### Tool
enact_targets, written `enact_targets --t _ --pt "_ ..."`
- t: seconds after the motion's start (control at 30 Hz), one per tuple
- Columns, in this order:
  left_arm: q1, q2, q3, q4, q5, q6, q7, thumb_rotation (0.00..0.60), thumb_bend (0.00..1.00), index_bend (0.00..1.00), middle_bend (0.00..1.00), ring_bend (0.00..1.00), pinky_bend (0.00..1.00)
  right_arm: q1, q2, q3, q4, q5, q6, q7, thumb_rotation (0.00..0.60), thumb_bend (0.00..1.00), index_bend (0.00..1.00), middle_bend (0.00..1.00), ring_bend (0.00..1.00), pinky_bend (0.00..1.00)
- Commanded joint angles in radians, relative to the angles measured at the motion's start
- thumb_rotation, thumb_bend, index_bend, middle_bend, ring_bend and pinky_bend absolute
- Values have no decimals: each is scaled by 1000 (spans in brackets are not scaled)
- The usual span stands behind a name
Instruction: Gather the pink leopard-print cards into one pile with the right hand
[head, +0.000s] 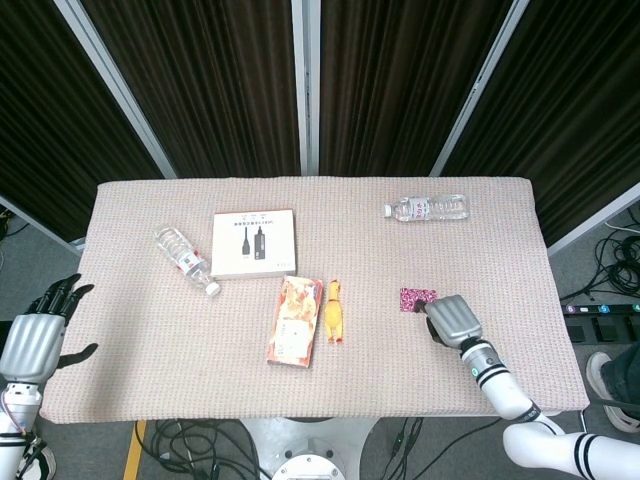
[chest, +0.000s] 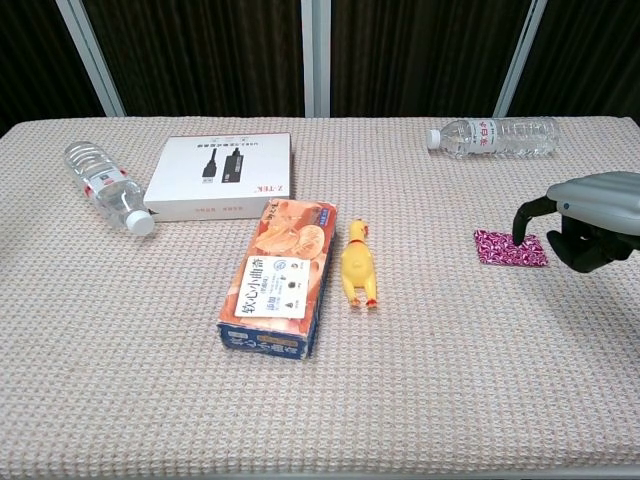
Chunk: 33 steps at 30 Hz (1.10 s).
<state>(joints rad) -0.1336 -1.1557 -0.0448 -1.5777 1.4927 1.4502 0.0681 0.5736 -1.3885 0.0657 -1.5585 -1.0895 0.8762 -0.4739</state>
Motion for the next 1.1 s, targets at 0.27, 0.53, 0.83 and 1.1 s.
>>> enact_targets --t 0.27,0.53,0.83,1.1 --pt "-1 -4 0 6 -5 -5 1 600 0 217 185 133 302 40 -22 -1 21 107 -32 -46 600 705 73 1000 1000 1000" --pt "-4 -6 -3 15 -15 -12 -6 600 0 217 185 133 302 60 -33 -13 26 144 -39 -56 600 704 142 1000 1000 1000" --pt "2 -8 -2 28 -27 -14 -18 600 0 217 185 133 303 76 -52 -28 56 174 -50 -53 600 708 200 1000 1000 1000" --pt "1 -6 -3 35 -27 -14 -27 600 0 217 185 133 302 90 -72 -34 88 191 -54 -49 600 710 200 1000 1000 1000"
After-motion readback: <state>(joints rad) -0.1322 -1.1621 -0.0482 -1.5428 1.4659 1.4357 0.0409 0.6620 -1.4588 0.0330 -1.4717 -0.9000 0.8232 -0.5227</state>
